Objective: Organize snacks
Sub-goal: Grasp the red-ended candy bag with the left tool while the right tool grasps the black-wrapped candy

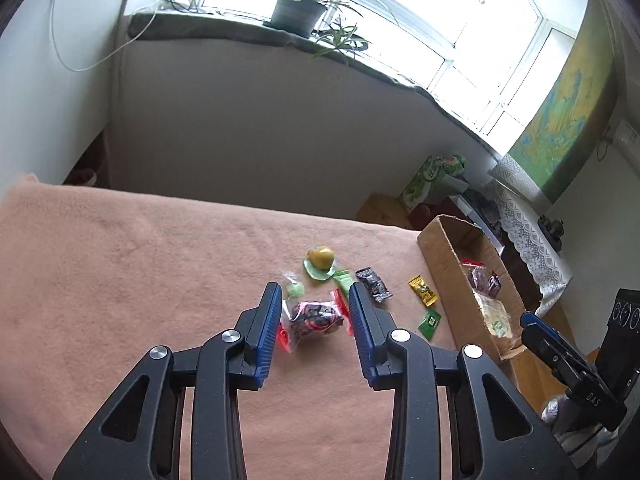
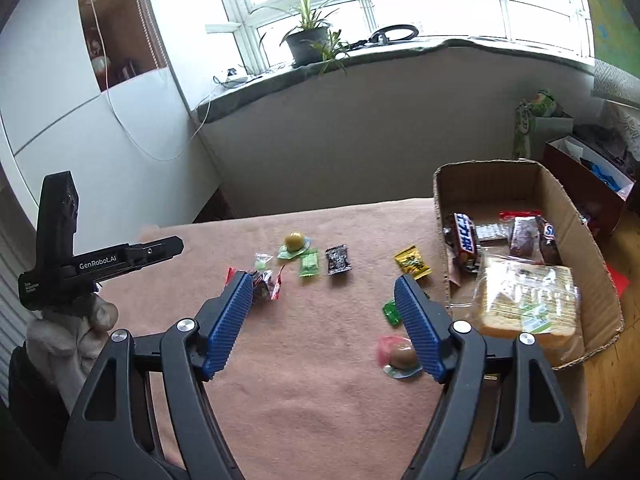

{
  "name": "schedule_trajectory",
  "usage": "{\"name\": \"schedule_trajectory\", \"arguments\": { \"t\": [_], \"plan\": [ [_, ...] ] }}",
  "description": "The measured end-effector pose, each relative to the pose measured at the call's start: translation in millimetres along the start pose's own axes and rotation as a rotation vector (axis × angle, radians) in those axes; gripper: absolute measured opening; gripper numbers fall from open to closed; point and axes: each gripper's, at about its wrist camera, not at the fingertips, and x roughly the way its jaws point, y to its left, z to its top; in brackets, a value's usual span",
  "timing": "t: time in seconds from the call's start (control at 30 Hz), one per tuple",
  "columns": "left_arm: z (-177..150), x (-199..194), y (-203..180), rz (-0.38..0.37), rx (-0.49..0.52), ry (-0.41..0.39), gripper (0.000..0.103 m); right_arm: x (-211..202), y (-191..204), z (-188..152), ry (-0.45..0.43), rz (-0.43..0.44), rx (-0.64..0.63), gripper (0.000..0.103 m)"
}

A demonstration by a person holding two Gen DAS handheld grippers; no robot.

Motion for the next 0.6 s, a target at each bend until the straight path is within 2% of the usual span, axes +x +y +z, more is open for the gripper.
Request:
{"name": "schedule_trajectory", "arguments": {
  "t": [0.2, 0.23, 0.3, 0.5, 0.57, 0.6],
  "plan": [
    [-11, 16, 14, -0.017, 0.001, 0.042, 0.034, 34, 13, 5, 0.066, -0.001, -0.032, 0.076],
    [-14, 17, 16, -0.023, 0.005, 0.047, 0.036, 39, 13, 7, 0.071, -0.007, -0.037, 0.076],
    [-18, 21, 16, -0.026, 0.021, 0.055, 0.049, 53, 13, 15, 0.093, -0.032, -0.042, 0.076],
    [-25, 39, 11, -0.035, 0.064, 0.093, 0.049, 94, 0, 31, 0.158, -0.035, 0.028, 0.076],
    [-27, 44, 4, -0.026, 0.106, 0.101, 0.049, 106, -2, 33, 0.174, -0.031, 0.034, 0.073],
    [-28, 47, 2, -0.018, 0.126, 0.105, 0.049, 112, -2, 33, 0.185, -0.036, 0.034, 0.068]
  ]
}}
